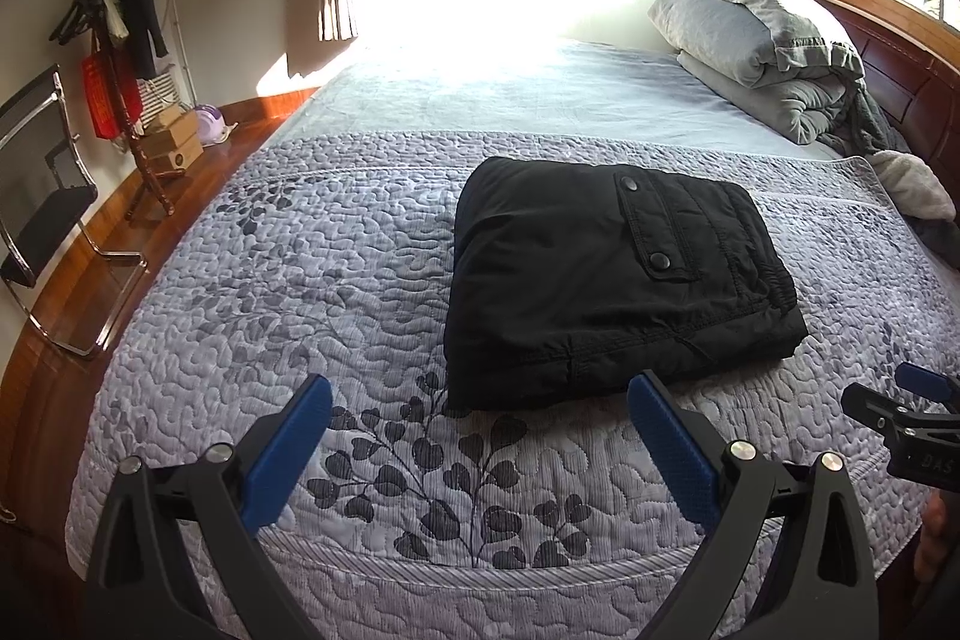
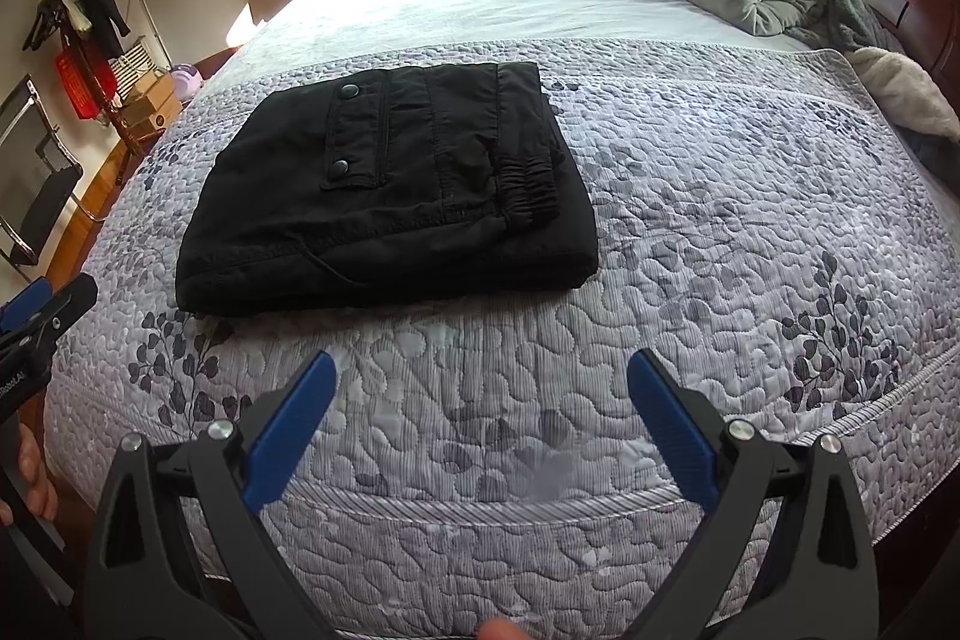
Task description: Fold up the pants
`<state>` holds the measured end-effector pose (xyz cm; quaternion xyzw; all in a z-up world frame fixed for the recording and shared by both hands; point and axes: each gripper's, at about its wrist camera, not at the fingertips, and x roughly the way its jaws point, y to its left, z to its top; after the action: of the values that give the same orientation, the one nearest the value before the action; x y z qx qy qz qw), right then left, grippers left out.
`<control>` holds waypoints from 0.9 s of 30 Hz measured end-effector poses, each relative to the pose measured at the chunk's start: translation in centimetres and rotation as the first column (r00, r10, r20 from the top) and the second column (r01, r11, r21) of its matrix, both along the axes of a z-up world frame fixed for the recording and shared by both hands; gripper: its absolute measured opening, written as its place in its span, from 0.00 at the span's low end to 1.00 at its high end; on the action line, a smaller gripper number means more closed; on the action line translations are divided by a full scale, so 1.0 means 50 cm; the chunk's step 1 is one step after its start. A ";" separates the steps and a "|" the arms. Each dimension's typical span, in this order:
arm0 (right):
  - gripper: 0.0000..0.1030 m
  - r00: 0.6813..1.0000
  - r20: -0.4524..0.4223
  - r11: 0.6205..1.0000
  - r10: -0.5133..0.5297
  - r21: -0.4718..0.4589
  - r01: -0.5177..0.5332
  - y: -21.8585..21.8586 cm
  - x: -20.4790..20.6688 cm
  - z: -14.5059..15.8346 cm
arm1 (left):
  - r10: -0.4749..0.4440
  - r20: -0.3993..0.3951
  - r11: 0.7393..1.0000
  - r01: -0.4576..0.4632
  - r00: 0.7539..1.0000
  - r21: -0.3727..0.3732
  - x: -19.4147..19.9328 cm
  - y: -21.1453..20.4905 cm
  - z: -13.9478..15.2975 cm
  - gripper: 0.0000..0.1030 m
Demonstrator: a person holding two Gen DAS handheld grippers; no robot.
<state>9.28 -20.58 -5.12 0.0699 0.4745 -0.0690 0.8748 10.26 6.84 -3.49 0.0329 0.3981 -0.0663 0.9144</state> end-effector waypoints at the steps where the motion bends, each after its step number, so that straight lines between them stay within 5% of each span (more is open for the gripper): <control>1: 0.94 1.000 -0.002 1.000 -0.001 -0.001 0.001 0.001 0.001 0.001 | 0.001 -0.003 1.000 -0.001 1.000 -0.004 0.001 0.001 0.000 0.97; 27: 0.94 1.000 -0.009 1.000 -0.011 0.017 0.011 -0.007 0.001 -0.006 | 0.003 -0.015 1.000 -0.003 1.000 -0.010 0.000 -0.002 -0.002 0.97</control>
<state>9.31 -20.93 -5.41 0.0796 0.4786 -0.0703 0.8716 10.26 6.77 -3.59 0.0274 0.4047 -0.0672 0.9115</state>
